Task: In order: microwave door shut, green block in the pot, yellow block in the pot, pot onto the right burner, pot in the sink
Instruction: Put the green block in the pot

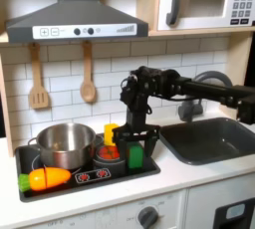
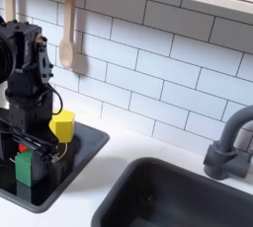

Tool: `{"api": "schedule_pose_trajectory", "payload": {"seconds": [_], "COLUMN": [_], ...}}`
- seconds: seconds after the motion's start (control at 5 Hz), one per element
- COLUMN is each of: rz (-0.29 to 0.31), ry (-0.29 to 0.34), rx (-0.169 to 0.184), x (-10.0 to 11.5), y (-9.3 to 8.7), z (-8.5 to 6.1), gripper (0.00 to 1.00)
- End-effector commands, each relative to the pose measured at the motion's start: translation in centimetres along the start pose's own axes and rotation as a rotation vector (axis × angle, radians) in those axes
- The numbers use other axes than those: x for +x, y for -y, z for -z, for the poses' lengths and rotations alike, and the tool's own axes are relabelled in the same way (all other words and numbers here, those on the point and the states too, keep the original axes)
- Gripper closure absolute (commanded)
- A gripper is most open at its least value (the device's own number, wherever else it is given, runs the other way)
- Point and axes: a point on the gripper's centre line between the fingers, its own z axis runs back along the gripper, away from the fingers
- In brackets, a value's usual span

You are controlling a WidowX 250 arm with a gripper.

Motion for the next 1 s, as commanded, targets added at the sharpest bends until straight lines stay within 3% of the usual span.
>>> {"api": "schedule_pose_trajectory", "payload": {"seconds": [0.0, 0.6, 0.8], "rz": [0.003, -0.02, 0.001], "ry": [-0.019, -0.024, -0.015], "rx": [-0.003, 0.005, 0.013], "x": [0.5, 0.7, 1.17], "y": [0.19, 0.07, 0.45], "z": [0.72, 1.63, 1.48], "gripper": [0.0, 0.0, 0.0]}}
